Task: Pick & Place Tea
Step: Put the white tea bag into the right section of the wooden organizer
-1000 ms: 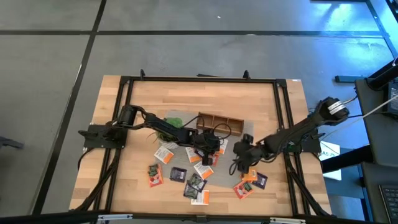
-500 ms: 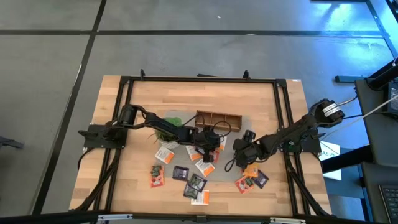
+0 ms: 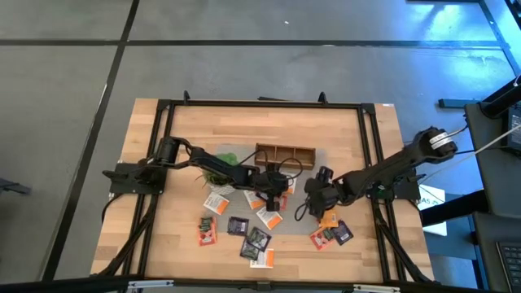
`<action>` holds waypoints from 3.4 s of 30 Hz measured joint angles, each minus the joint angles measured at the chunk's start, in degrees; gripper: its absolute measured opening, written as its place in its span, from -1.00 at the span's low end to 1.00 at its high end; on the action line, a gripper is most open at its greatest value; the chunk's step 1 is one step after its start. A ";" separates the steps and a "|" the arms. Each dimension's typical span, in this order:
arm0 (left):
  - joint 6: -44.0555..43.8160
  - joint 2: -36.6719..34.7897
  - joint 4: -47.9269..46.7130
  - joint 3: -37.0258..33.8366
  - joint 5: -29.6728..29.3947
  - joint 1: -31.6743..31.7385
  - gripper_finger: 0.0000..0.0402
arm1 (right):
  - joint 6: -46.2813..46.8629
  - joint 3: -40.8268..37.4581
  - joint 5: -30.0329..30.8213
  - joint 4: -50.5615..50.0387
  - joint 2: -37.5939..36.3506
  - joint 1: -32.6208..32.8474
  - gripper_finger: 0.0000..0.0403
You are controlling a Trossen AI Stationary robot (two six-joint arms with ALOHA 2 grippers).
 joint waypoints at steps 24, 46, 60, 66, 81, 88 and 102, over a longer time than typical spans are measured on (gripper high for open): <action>-2.21 -3.35 -9.35 -0.25 -4.77 -1.64 -0.99 | 1.77 0.00 5.74 6.09 -2.29 -0.78 0.49; 0.46 -4.79 -6.44 -1.80 -5.59 -2.90 -0.98 | 11.89 0.02 7.33 7.95 -0.59 -4.48 0.49; -2.12 -4.18 -7.46 -1.80 -5.96 -1.14 -0.99 | 11.85 0.02 7.49 7.91 -0.59 -4.48 0.49; -3.53 -2.96 -6.96 -1.57 -6.39 -1.22 -0.99 | 14.43 0.02 7.59 7.91 -0.59 -4.71 0.49; -3.67 -2.27 -7.48 -1.57 -6.46 -1.33 -0.99 | 27.36 -6.73 6.70 11.36 -0.33 -7.73 0.49; -3.69 -2.24 -7.43 -1.63 -6.29 -1.33 -0.99 | 27.35 -6.82 8.84 14.47 -0.23 -7.82 0.49; -3.69 -1.54 -6.64 -1.69 -6.21 -1.33 -0.98 | 26.70 -6.84 1.55 26.06 8.53 -10.04 0.49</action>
